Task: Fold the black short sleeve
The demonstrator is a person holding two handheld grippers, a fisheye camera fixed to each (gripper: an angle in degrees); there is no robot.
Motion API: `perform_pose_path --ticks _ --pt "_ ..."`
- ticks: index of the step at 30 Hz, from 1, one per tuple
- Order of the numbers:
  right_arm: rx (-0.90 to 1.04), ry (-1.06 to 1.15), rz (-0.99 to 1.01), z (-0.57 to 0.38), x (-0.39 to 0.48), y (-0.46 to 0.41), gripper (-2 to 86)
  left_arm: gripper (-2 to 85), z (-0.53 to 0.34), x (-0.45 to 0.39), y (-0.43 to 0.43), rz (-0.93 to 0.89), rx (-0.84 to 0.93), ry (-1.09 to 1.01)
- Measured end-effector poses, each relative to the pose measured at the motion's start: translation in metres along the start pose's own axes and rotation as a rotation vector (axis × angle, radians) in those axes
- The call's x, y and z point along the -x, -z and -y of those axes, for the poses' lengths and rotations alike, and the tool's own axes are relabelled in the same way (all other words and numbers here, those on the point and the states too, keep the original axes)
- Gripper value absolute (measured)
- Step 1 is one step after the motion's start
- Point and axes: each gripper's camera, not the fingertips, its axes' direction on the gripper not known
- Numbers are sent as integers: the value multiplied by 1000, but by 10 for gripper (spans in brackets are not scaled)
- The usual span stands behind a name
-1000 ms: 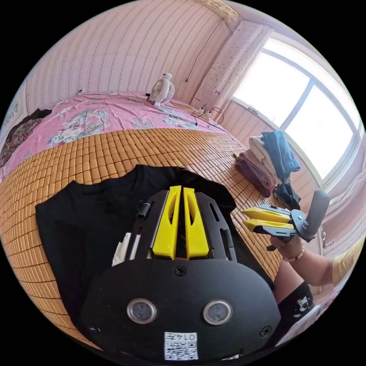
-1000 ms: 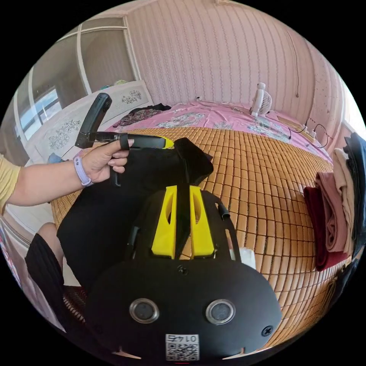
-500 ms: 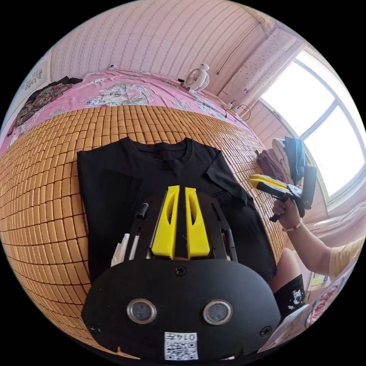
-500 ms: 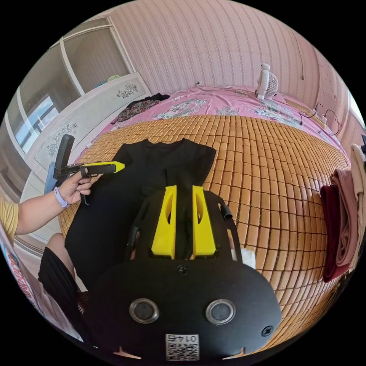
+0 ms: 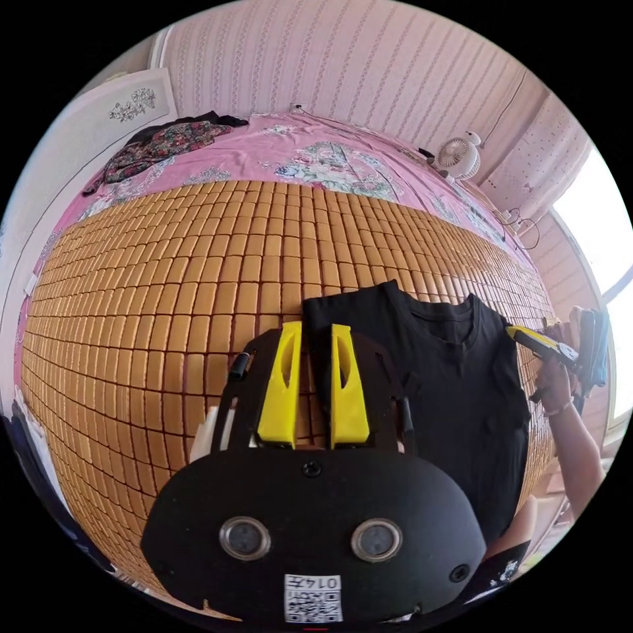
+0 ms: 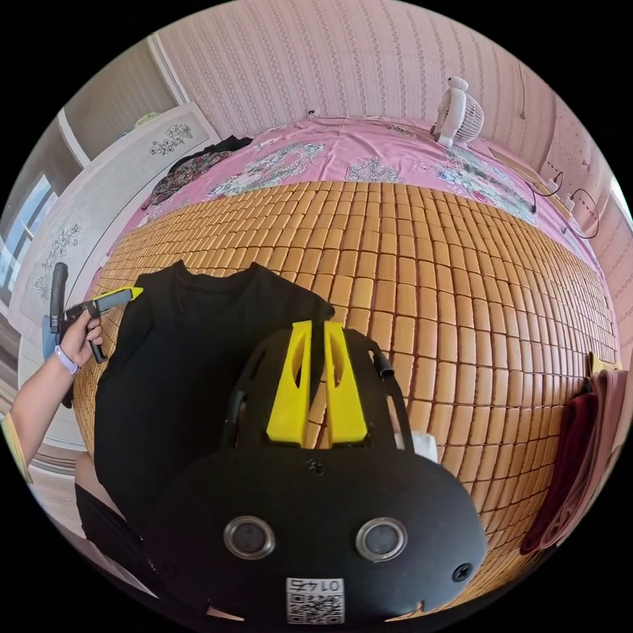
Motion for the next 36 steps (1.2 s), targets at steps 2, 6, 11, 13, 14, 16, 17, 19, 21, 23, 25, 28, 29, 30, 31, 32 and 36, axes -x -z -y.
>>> perform_pose_path --ticks 2,6,11,13,14,16,17,19,21,23,25,28,29,30,31,32,36 --pt "30 8 -11 7 2 0 3 6 7 -3 -5 17 65 -37" --pt "6 19 -23 24 6 20 -5 -7 14 -7 12 -2 22 -98" --pt "-78 25 -10 34 10 67 -6 -9 4 -13 74 -99 -133 -179" --pt "-116 34 -12 28 14 88 -6 -9 -14 -15 104 -129 -180 -236" --pt "-137 34 -2 22 16 104 -6 -9 -20 -15 111 -136 -190 -246" --pt "-162 20 38 9 17 125 -6 -9 -48 -11 138 -160 -221 -270" --pt "-162 16 69 0 18 138 -6 -9 -56 -10 144 -175 -227 -270" --pt "-166 25 92 -16 22 157 -6 -9 -93 -2 166 -244 -242 -275" --pt "-175 54 129 -44 33 183 -6 -8 -128 2 180 -262 -228 -298" --pt "-183 81 170 -75 43 201 -6 -7 -167 10 188 -278 -196 -304" --pt "-160 105 215 -111 53 210 -6 -5 -224 25 186 -330 -114 -263" --pt "-44 115 230 -177 71 200 -6 -4 -292 35 166 -328 52 -243" --pt "17 107 211 -202 77 190 -6 -4 -305 36 162 -319 77 -240" --pt "92 82 183 -222 82 179 -6 -5 -329 38 156 -297 106 -222" --pt "130 62 170 -231 84 173 -6 -6 -347 39 153 -281 125 -201" --pt "186 21 166 -243 87 165 -6 -6 -354 39 152 -278 130 -191" --pt "237 44 159 -244 114 162 -7 -9 -375 24 154 -294 113 -190"
